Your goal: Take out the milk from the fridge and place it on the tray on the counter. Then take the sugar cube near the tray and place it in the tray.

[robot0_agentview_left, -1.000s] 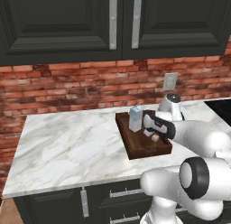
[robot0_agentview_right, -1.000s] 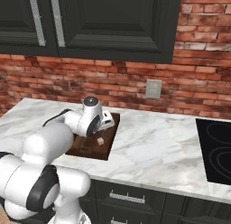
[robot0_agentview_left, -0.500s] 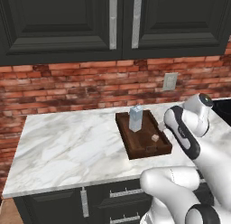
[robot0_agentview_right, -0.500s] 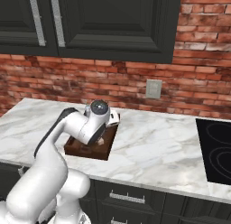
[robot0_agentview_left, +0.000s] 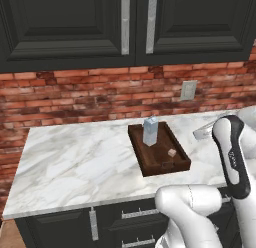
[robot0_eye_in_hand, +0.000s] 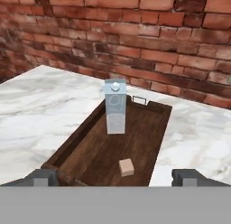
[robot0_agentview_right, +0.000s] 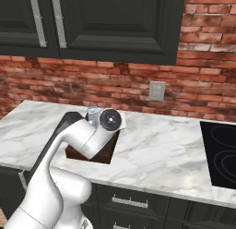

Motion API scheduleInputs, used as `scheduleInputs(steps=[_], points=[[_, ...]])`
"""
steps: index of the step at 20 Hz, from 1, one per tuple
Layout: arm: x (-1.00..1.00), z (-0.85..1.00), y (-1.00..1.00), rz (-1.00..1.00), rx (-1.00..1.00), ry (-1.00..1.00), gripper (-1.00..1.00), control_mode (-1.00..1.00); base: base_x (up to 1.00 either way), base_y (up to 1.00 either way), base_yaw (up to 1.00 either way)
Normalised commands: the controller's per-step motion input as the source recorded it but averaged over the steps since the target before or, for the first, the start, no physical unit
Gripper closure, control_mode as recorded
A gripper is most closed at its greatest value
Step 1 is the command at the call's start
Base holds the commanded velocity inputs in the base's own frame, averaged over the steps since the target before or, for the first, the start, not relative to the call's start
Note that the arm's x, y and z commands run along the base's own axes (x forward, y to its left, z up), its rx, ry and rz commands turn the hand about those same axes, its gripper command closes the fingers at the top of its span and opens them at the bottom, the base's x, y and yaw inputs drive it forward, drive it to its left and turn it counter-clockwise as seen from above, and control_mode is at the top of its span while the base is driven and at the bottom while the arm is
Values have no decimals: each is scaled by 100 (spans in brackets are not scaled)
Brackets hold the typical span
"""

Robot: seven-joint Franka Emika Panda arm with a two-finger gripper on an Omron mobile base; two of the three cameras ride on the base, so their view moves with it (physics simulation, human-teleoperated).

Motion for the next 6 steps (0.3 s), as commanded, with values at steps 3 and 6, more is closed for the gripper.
scheduleInputs(steps=[3,6], points=[[-73,85,0,0,20,-3,-100,-100,0,0,0],[-72,100,0,-1,23,0,-100,-100,0,0,0]])
